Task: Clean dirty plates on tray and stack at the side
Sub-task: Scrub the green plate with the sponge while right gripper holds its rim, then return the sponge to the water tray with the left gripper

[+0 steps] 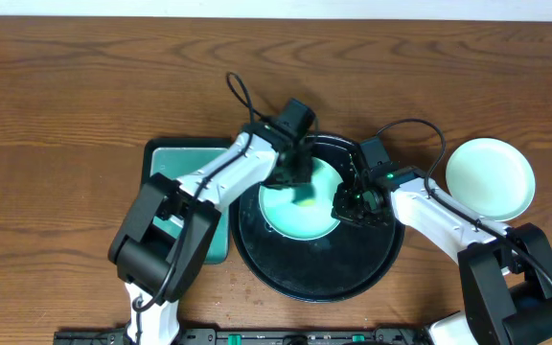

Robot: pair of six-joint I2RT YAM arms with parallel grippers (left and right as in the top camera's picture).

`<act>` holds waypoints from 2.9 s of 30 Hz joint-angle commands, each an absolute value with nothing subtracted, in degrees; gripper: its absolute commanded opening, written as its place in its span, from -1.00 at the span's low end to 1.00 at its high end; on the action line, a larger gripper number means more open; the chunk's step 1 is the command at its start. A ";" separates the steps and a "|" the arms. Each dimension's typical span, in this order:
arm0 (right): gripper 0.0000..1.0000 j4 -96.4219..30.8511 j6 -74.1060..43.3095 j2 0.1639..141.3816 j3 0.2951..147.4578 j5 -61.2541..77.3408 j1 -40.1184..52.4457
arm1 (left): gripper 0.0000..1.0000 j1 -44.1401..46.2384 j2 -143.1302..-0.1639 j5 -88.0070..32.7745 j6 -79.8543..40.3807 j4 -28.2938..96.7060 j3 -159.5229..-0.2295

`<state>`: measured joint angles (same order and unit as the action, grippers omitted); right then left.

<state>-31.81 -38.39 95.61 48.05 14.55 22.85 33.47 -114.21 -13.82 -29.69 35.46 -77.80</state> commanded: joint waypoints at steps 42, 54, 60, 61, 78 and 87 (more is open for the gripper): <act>-0.98 -32.56 -36.16 98.13 46.33 10.83 23.33 | -0.86 37.34 -116.05 13.47 -36.36 59.66 -78.96; -0.98 -32.53 -35.44 98.13 46.33 10.83 23.33 | -0.86 32.88 -103.79 9.17 -35.86 65.63 -85.58; -0.98 -31.14 -25.47 98.13 46.33 10.79 23.33 | -0.86 25.08 -92.84 9.47 -31.53 68.79 -85.45; -0.98 -30.81 -23.68 98.13 46.33 10.79 23.35 | -0.86 23.46 -92.05 9.47 -30.72 69.38 -85.19; -0.43 -27.70 -18.55 98.15 46.33 11.00 24.23 | -0.42 5.98 -91.31 -3.64 -20.60 49.78 -57.84; -0.98 -29.36 -15.57 95.37 51.53 10.96 24.47 | 0.17 5.19 -78.78 -4.54 -18.65 56.53 -62.24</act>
